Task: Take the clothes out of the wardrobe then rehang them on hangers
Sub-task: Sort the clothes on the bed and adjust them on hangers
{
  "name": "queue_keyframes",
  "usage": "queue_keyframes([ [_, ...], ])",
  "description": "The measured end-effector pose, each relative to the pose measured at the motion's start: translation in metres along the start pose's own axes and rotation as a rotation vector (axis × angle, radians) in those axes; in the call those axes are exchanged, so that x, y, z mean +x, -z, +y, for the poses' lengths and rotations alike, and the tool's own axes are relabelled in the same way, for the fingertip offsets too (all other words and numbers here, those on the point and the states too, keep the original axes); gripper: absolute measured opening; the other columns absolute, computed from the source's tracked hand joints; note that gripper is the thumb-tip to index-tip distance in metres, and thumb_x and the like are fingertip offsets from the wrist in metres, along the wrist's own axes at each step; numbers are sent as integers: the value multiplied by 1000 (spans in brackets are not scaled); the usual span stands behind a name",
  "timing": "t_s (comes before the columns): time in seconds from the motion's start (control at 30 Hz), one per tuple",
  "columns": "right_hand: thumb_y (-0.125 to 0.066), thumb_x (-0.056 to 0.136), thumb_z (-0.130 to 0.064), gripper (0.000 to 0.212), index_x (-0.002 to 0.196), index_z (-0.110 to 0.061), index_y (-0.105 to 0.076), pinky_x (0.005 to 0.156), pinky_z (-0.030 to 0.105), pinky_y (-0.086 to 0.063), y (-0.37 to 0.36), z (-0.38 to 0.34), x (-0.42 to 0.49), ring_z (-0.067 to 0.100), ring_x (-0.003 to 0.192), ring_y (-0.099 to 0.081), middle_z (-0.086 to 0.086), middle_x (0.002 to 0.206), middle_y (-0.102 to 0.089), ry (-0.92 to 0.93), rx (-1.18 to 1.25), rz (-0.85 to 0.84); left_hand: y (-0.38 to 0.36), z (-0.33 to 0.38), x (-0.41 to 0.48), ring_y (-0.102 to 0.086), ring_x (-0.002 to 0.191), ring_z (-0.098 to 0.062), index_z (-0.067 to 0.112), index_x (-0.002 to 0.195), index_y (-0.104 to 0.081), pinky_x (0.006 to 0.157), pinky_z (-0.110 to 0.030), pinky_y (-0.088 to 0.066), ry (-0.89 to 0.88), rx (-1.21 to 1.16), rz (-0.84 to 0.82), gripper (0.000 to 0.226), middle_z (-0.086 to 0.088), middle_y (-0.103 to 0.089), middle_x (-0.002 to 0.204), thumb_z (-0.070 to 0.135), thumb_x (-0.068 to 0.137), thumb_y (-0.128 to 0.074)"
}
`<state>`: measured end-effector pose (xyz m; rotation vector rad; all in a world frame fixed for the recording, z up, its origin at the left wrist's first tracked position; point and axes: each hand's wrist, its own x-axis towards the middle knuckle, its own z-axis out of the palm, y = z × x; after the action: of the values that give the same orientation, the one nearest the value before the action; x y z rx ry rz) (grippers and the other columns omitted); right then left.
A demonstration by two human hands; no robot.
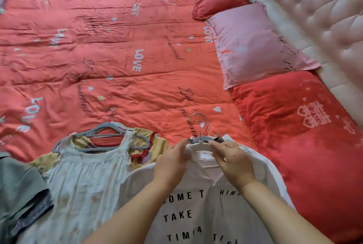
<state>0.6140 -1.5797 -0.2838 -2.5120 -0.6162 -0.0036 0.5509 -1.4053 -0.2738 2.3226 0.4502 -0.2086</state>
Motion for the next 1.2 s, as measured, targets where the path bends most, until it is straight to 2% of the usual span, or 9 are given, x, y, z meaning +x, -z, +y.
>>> queue_keyframes([
  [0.17,-59,82,-21,30,111,-23,-69,61,39,-51,-51,36,36,27,82,-64,3,90,-66,-91,41,-120,-26,-24,56,-48,118,-23,26,138,-40,95,-34,-38,100,47,-32,47,-4,-54,129,17,93,-48],
  [0.37,-58,89,-17,50,137,-20,-45,96,37,-42,-108,79,59,24,120,-48,3,129,-53,-244,-20,-402,-59,-58,86,-40,127,-22,23,139,-39,100,-31,-34,156,153,-85,53,-3,-42,140,19,89,-55],
  [0.43,-57,90,-16,50,138,-16,-44,102,35,-36,-121,85,59,24,124,-43,5,133,-50,-264,-24,-452,-66,-68,84,-41,126,-23,24,137,-44,98,-33,-38,182,156,-101,50,-3,-43,138,16,89,-54],
  [0.6,-59,85,-8,43,128,-10,-54,100,39,-37,-136,78,57,30,118,-48,9,124,-56,-217,-10,-492,-69,-90,75,-40,126,-21,25,137,-44,100,-34,-38,255,117,-89,49,-1,-43,138,15,90,-50],
  [0.73,-69,75,0,38,112,-3,-65,89,45,-45,-152,62,67,39,101,-59,17,105,-65,-118,14,-478,-58,-99,74,-44,122,-24,21,134,-49,97,-35,-39,249,127,-36,45,-2,-46,134,15,89,-53],
  [0.87,-63,81,-3,38,119,-5,-61,94,42,-40,-167,27,87,34,110,-53,14,114,-61,-34,34,-496,-38,-118,77,-41,124,-23,18,134,-48,101,-36,-36,272,147,3,44,-3,-44,136,16,90,-51],
  [1.03,-66,78,-2,36,113,-7,-64,83,44,-47,-207,-14,110,38,98,-57,14,106,-64,62,39,-526,-13,-159,84,-51,113,-27,14,125,-58,92,-42,-44,290,97,95,39,-6,-55,124,21,87,-54],
  [1.1,-66,79,-6,36,115,-8,-63,86,43,-46,-228,-32,121,37,101,-56,13,108,-63,102,27,-554,-1,-179,88,-53,111,-30,12,118,-62,90,-44,-46,302,88,150,41,-10,-57,120,26,82,-48],
  [1.2,-59,86,-15,34,120,-14,-59,91,39,-42,-262,-61,139,31,107,-52,8,116,-58,169,-16,-576,17,-216,97,-48,117,-27,15,126,-56,95,-41,-42,329,153,162,40,-5,-52,127,17,86,-52],
])
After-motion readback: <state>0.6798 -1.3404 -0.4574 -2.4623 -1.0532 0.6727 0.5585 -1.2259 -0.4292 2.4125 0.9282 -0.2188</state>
